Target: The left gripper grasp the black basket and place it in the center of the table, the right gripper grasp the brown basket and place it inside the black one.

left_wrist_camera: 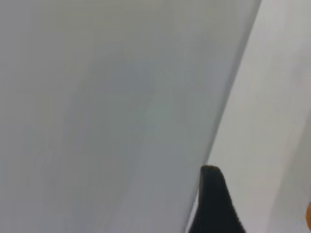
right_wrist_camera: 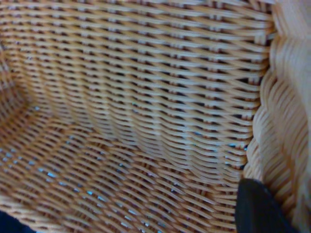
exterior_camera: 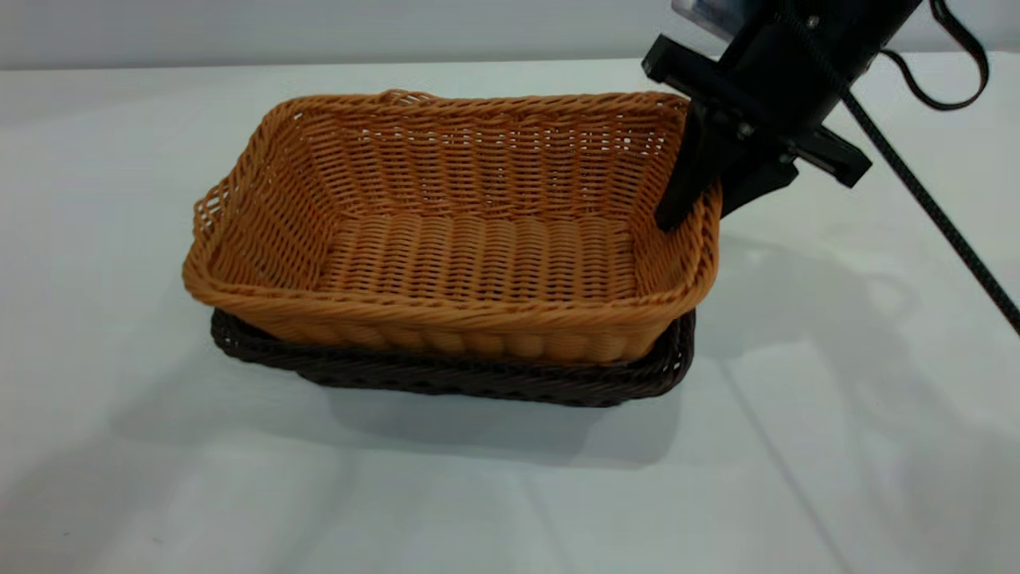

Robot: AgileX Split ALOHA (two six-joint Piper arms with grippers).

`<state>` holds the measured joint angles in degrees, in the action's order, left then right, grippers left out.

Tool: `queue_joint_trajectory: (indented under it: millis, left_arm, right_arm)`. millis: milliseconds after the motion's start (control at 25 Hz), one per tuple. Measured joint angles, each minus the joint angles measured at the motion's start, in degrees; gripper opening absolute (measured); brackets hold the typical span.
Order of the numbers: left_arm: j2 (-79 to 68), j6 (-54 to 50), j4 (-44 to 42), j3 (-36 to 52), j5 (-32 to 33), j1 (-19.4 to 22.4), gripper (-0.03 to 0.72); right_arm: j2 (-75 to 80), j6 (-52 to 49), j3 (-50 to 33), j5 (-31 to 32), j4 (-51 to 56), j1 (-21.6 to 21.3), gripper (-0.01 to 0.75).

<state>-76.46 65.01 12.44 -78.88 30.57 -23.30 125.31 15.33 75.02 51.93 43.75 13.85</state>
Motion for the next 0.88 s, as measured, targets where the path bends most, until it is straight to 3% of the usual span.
queue_joint_trajectory:
  millis: [120,240,320,440,560,720,880]
  left_arm:
    - [0.00,0.00,0.00,0.00,0.70,0.00,0.435]
    - [0.00,-0.06,0.00,0.00,1.10,0.00,0.435]
    - [0.00,-0.57,0.00,0.00,1.41,0.00,0.435]
    - [0.99,-3.33,0.00,0.04,3.23,0.00,0.435]
    - [3.68,-7.48,0.00,0.04,7.56,0.00,0.435]
    - [9.16,-12.17,-0.46,0.04,15.98,0.00,0.435]
    - [15.13,-19.43,-4.52,0.04,26.35,0.00,0.435]
  right_arm:
    - [0.34,0.00,0.06,-0.84,-0.98,0.43,0.171]
    - [0.34,0.67,0.53,-0.29,-1.56,0.42,0.323]
    - [0.27,2.05,1.83,3.18,-2.42,0.42,0.435]
    - [-0.47,3.53,5.08,11.71,-5.50,0.42,0.542]
    - [-2.21,1.89,8.34,15.43,-12.50,0.42,0.575]
    - [-8.16,-7.76,9.16,16.15,-25.71,0.42,0.581]
    - [-19.74,-12.34,7.98,16.88,-29.31,0.42,0.581]
